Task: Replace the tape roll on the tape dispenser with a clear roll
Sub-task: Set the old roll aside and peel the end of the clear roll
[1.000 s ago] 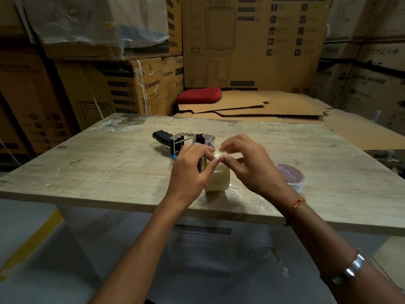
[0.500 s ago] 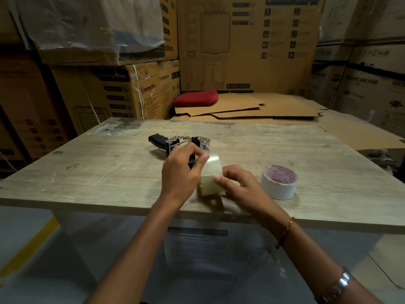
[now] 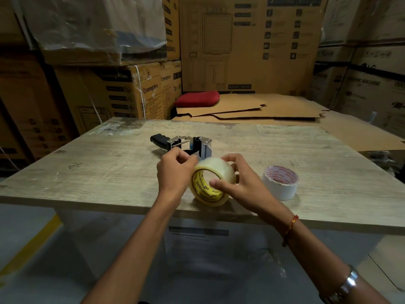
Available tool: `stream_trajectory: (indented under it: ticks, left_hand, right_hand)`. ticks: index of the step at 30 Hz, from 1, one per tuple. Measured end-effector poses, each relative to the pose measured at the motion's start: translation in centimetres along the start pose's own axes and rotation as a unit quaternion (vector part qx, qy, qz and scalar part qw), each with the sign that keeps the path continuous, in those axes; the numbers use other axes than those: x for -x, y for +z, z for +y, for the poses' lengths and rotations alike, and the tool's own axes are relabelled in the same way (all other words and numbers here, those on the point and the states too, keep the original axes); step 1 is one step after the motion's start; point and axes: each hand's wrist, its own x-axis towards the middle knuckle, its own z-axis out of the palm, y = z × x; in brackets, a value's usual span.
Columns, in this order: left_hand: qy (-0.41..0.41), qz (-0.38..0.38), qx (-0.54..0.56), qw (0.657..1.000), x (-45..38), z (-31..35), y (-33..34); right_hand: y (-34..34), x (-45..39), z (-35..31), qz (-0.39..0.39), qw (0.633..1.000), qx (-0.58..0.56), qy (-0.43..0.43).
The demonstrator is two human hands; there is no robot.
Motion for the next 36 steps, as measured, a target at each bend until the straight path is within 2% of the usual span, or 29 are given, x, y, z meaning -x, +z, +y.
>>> stream_trajectory:
  ticks: [2, 4, 9, 13, 17, 22, 25, 28, 32, 36]
  left_hand:
    - [-0.07, -0.056, 0.097, 0.991, -0.1, 0.2, -0.5]
    - [-0.134, -0.122, 0.18, 0.967, -0.1, 0.4, -1.1]
    - [-0.193, -0.206, 0.22, 0.934, 0.0, -0.9, -1.8]
    - [-0.167, -0.25, 0.174, 0.938, 0.4, -2.1, -1.8]
    - [-0.127, -0.261, 0.119, 0.949, 0.1, -2.7, -1.6]
    - [-0.072, -0.306, 0.013, 0.949, -0.2, -3.5, -2.1]
    - [-0.054, -0.332, 0.005, 0.942, -0.3, -4.0, -2.5]
    - [-0.04, -0.331, -0.012, 0.943, -0.5, -4.4, -2.6]
    - [-0.029, -0.321, -0.013, 0.947, -0.3, -4.9, -2.7]
    - [-0.019, -0.305, -0.031, 0.952, -0.3, -4.9, -2.8]
  right_hand:
    - [-0.4, -0.3, 0.1, 0.015, 1.0, -0.008, -0.009]
    - [-1.0, -0.5, 0.1, 0.014, 0.999, -0.036, 0.015]
    - [-2.0, -1.3, 0.5, -0.024, 0.998, 0.038, 0.044]
    - [-2.1, -1.9, 1.0, -0.045, 0.992, 0.112, 0.028]
    - [-2.0, -2.7, 1.2, -0.059, 0.989, 0.128, 0.044]
    - [-2.3, -3.8, 1.2, -0.018, 0.989, 0.14, 0.049]
    - [-2.1, -2.8, 1.0, -0.008, 0.993, 0.112, 0.04]
    - [-1.8, -0.8, 0.5, -0.009, 0.994, 0.101, 0.026]
    - [-0.9, 0.9, 0.4, -0.091, 0.984, 0.151, 0.002]
    - [0.3, 0.8, 0.9, -0.066, 0.977, 0.203, -0.014]
